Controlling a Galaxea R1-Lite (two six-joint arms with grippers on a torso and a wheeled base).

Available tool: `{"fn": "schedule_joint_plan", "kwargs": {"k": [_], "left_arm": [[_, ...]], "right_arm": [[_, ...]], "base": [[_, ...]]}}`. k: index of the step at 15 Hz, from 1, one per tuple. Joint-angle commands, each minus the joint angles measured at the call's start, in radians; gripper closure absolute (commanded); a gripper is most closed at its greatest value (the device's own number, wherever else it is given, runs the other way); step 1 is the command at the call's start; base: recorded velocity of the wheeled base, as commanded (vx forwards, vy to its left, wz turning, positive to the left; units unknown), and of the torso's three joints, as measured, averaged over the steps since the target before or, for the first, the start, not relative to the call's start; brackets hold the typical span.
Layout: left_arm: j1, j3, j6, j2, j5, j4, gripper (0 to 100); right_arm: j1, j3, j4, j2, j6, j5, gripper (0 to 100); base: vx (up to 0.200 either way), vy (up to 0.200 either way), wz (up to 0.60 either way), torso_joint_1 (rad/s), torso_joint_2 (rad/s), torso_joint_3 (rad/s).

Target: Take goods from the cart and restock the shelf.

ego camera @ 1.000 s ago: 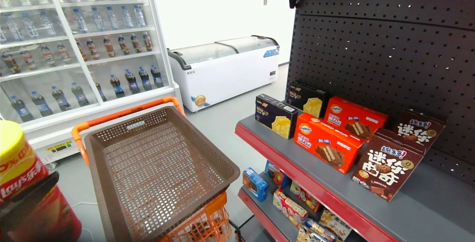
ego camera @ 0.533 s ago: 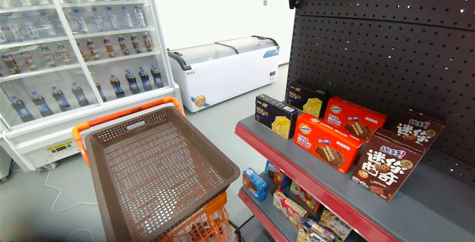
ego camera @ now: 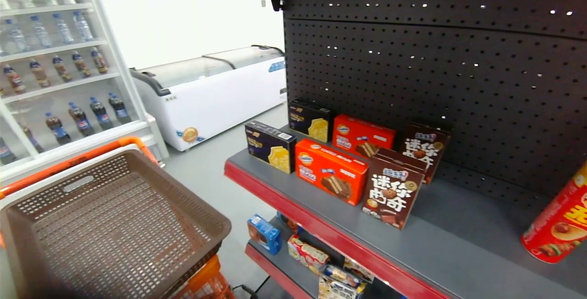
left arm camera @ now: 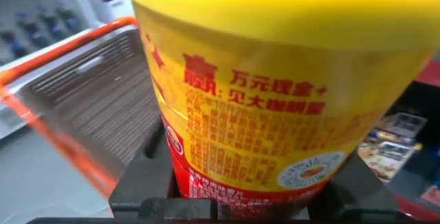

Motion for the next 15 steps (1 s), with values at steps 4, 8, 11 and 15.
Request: {"fn": "schedule_joint_plan", "kwargs": {"k": [4,8,11,15], "left_arm": [[0.0,0.007,-0.021,-0.002,0.002,0.004,100],[-0.001,0.01,-0.021,-0.002,-0.002,0.006,100],[-0.001,0.009,-0.021,-0.002,-0.002,0.004,100],[-0.001,0.007,-0.021,-0.004,-0.003,0.004,100]], "right_arm": [[0.0,0.0,0.0,0.0,0.0,0.001,0],[0.0,0.0,0.0,0.0,0.0,0.001,0],[0.0,0.0,0.0,0.0,0.0,0.001,0],[0.0,0.0,0.0,0.0,0.0,0.001,0]], "base": [[0.0,0.0,-0.6,-0.001,0.0,0.002],[0.0,0.0,-0.6,0.002,0.0,0.002],[0.0,0.0,-0.6,0.005,0.0,0.004],[0.0,0.0,-0.3,0.001,0.0,0.001]]}}
